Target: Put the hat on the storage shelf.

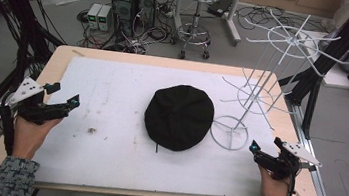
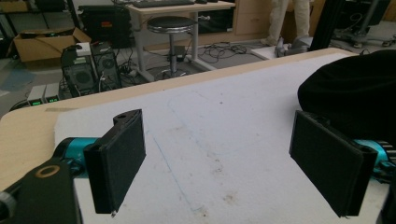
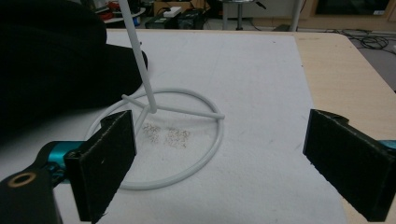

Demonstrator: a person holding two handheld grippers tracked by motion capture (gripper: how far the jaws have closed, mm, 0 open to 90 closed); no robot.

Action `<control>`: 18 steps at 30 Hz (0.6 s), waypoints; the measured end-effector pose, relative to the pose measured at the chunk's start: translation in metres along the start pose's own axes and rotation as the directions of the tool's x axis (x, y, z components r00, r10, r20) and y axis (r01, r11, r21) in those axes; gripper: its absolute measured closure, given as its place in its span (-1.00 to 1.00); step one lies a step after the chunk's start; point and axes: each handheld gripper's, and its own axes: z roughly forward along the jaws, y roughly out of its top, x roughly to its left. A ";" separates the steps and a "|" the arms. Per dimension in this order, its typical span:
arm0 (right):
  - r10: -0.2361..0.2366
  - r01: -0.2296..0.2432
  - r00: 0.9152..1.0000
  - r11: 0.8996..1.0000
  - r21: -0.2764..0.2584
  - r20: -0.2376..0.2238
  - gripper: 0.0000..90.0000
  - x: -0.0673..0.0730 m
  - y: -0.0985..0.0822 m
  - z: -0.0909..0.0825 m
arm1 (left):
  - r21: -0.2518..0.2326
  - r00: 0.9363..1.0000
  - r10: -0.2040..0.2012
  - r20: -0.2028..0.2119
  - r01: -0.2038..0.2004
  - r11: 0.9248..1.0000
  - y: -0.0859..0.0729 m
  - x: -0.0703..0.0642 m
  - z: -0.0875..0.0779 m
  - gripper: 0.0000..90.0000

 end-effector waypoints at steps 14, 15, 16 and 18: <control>-0.007 0.007 1.000 1.000 0.009 -0.002 -0.81 0.002 0.000 0.002 | -0.003 0.999 0.013 0.029 -0.013 1.000 0.008 -0.011 0.008 -0.59; -0.005 0.005 1.000 1.000 0.007 0.000 -0.81 0.001 0.000 0.002 | -0.008 0.999 0.011 0.038 -0.011 1.000 0.009 -0.013 0.010 -0.59; -0.004 0.004 1.000 1.000 0.008 -0.001 -0.81 0.001 0.000 0.002 | -0.014 0.999 0.008 0.051 -0.007 1.000 0.011 -0.016 0.013 -0.59; 0.000 0.000 1.000 1.000 0.009 -0.003 -0.81 0.001 0.000 0.002 | -0.015 0.998 0.008 0.056 -0.007 1.000 0.012 -0.018 0.016 -0.59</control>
